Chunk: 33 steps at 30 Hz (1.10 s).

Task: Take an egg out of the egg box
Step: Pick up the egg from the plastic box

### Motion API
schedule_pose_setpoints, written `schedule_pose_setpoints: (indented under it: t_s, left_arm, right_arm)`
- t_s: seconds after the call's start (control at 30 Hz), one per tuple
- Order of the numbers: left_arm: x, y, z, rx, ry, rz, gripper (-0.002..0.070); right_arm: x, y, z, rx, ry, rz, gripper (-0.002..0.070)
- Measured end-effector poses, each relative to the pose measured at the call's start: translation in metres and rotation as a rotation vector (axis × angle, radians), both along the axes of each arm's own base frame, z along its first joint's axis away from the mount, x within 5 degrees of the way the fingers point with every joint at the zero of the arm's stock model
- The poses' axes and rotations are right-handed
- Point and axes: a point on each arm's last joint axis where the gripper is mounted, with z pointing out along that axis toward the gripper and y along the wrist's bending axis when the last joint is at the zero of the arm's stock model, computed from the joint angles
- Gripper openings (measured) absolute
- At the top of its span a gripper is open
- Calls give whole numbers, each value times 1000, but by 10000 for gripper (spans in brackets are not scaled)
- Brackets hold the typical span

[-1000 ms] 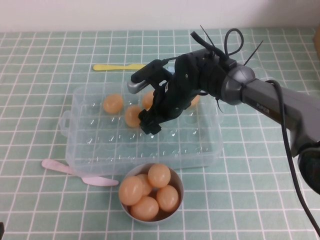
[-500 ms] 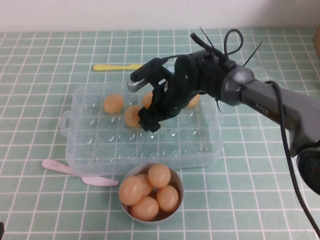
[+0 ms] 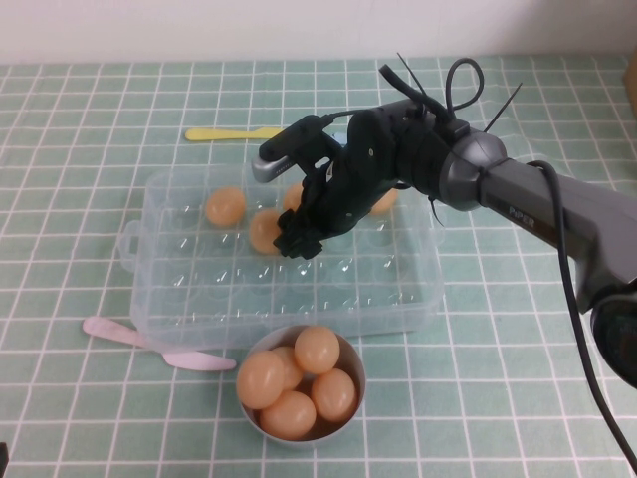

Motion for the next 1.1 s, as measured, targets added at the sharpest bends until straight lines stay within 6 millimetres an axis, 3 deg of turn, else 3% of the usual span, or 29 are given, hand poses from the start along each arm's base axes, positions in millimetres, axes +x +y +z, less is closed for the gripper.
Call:
schedule_pose_setpoints:
  t_s: [0.37,0.57,0.87,1.1]
  left_arm:
    - [0,0,0,2,0,0,0]
    - [0,0,0,2,0,0,0]
    - [0,0,0,2,0,0,0]
    - [0,0,0,0,0,1,0]
  right_arm:
    - [-2,1,1,16,24,-4,459]
    - [-7,-2,14,10,41,1,459]
    - [-25,-14,60,-2,66,19,459]
    - [-59,-37,110,14,121,-36,459]
